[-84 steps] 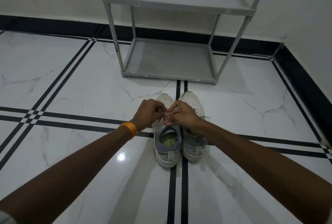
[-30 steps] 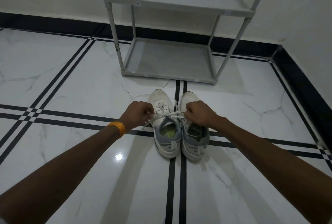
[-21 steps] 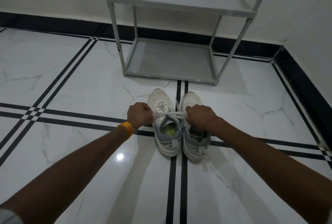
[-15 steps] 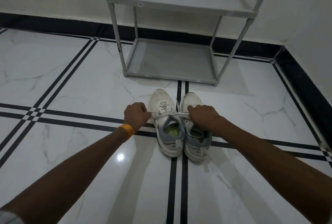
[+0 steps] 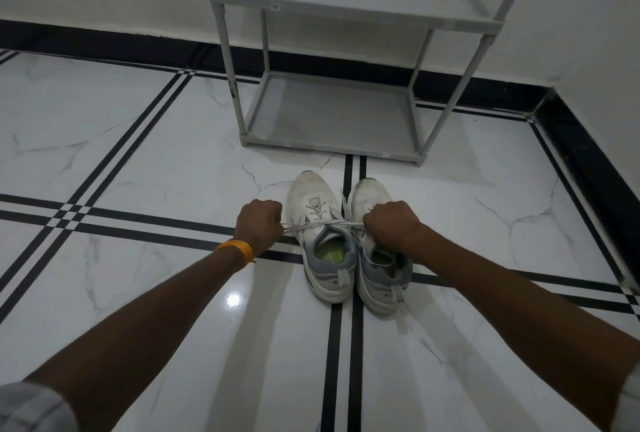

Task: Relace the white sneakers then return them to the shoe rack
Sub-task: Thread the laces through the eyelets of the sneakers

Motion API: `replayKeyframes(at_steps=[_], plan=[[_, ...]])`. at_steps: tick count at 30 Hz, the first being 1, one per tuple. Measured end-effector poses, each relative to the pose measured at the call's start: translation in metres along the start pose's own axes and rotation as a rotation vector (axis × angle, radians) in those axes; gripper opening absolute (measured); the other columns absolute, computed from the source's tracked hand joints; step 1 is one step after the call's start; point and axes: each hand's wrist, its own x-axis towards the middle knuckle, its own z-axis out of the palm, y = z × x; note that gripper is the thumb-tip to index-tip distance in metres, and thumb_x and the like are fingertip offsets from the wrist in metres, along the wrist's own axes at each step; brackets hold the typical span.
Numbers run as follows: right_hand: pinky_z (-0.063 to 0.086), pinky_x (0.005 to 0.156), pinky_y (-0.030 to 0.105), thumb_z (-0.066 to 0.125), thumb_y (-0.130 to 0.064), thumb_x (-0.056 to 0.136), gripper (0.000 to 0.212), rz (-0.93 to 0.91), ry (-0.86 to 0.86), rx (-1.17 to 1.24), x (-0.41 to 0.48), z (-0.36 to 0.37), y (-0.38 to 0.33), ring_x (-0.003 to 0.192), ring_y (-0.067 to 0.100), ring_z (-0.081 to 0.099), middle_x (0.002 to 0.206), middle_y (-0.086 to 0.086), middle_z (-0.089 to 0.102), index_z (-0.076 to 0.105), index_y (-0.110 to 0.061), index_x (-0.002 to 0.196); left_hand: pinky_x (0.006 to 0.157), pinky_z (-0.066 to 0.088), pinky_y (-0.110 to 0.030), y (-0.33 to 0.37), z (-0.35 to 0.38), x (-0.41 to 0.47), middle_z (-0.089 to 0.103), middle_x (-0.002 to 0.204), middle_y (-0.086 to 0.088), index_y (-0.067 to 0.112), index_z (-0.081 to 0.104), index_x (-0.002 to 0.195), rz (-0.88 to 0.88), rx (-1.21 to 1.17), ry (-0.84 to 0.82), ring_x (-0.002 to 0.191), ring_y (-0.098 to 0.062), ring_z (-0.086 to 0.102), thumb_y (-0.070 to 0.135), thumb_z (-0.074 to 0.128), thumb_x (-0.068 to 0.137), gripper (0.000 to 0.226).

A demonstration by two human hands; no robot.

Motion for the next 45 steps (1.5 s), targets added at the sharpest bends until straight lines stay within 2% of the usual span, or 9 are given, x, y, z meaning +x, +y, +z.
replayKeyframes(at_steps=[6, 9, 12, 20, 25, 29, 34, 41, 45], plan=[[0.046, 0.078, 0.037, 0.047, -0.024, 0.098, 0.028, 0.011, -0.024, 0.133, -0.002, 0.000, 0.005, 0.101, 0.029, 0.064, 0.113, 0.012, 0.065, 0.055, -0.008, 0.119, 0.070, 0.049, -0.029, 0.003, 0.000, 0.004, 0.072, 0.090, -0.011, 0.010, 0.066, 0.092, -0.012, -0.077, -0.117, 0.073, -0.024, 0.058, 0.020, 0.074, 0.077, 0.020], [0.042, 0.076, 0.036, 0.046, -0.036, 0.096, 0.036, 0.054, -0.149, 0.587, 0.003, -0.011, 0.014, 0.095, 0.027, 0.057, 0.109, 0.012, 0.059, 0.051, -0.008, 0.119, 0.074, 0.055, -0.030, 0.005, -0.008, 0.002, 0.066, 0.103, -0.005, 0.018, 0.062, 0.106, 0.033, -0.357, -0.332, 0.087, -0.024, 0.061, 0.018, 0.078, 0.072, 0.038], [0.050, 0.085, 0.040, 0.058, -0.049, 0.083, 0.050, 0.063, 0.023, 0.884, 0.006, -0.034, 0.020, 0.100, 0.022, 0.058, 0.116, 0.004, 0.057, 0.058, -0.016, 0.121, 0.074, 0.055, -0.029, 0.021, -0.015, 0.004, 0.062, 0.108, 0.003, 0.026, 0.068, 0.101, 0.069, -0.572, -0.212, 0.091, -0.019, 0.061, 0.025, 0.075, 0.075, 0.027], [0.045, 0.067, 0.032, 0.066, -0.033, 0.088, 0.026, 0.017, 0.068, 0.609, 0.005, -0.021, -0.022, 0.085, 0.028, 0.064, 0.094, 0.014, 0.067, 0.064, -0.007, 0.094, 0.081, 0.054, -0.037, 0.037, -0.005, 0.007, 0.068, 0.104, -0.006, 0.016, 0.067, 0.097, 0.370, -0.084, -0.115, 0.089, -0.025, 0.062, 0.020, 0.068, 0.086, 0.012], [0.042, 0.065, 0.032, 0.058, -0.021, 0.092, 0.018, -0.001, 0.103, 0.700, 0.004, -0.016, -0.014, 0.077, 0.027, 0.062, 0.081, 0.011, 0.066, 0.060, -0.015, 0.075, 0.048, 0.051, -0.024, 0.023, -0.015, 0.008, 0.072, 0.085, -0.009, 0.004, 0.051, 0.098, -0.001, -0.620, -0.160, 0.061, -0.027, 0.067, 0.021, 0.047, 0.097, 0.017], [0.046, 0.069, 0.035, 0.053, -0.020, 0.095, 0.024, 0.011, 0.098, 0.796, 0.006, -0.014, -0.008, 0.075, 0.022, 0.059, 0.077, 0.005, 0.062, 0.056, -0.019, 0.071, 0.076, 0.057, -0.039, -0.004, -0.011, 0.010, 0.073, 0.087, -0.013, 0.009, 0.054, 0.100, -0.125, -0.177, -0.233, 0.074, -0.029, 0.069, 0.018, 0.048, 0.088, 0.016], [0.048, 0.072, 0.037, 0.046, -0.023, 0.099, 0.026, 0.044, 0.048, 0.796, 0.010, -0.013, -0.014, 0.081, 0.027, 0.062, 0.090, 0.013, 0.067, 0.062, -0.008, 0.087, 0.092, 0.051, -0.037, 0.013, 0.002, 0.001, 0.057, 0.131, -0.003, 0.022, 0.055, 0.129, 0.277, -0.224, -0.069, 0.111, -0.023, 0.059, 0.030, 0.053, 0.089, 0.041], [0.052, 0.081, 0.041, 0.044, -0.019, 0.099, 0.026, 0.075, 0.063, 0.850, 0.005, -0.016, -0.022, 0.086, 0.029, 0.063, 0.097, 0.016, 0.068, 0.064, -0.004, 0.096, 0.082, 0.050, -0.034, 0.035, 0.016, 0.001, 0.065, 0.103, -0.011, 0.010, 0.065, 0.110, 0.460, -0.246, -0.073, 0.093, -0.024, 0.060, 0.017, 0.056, 0.094, 0.020], [0.052, 0.080, 0.042, 0.043, -0.018, 0.099, 0.026, 0.112, 0.074, 0.879, 0.005, -0.014, -0.026, 0.086, 0.031, 0.063, 0.097, 0.019, 0.069, 0.064, -0.003, 0.096, 0.089, 0.052, -0.037, 0.027, 0.015, -0.003, 0.065, 0.114, -0.012, 0.011, 0.059, 0.116, 0.495, -0.080, -0.074, 0.100, -0.028, 0.062, 0.016, 0.061, 0.091, 0.025]])
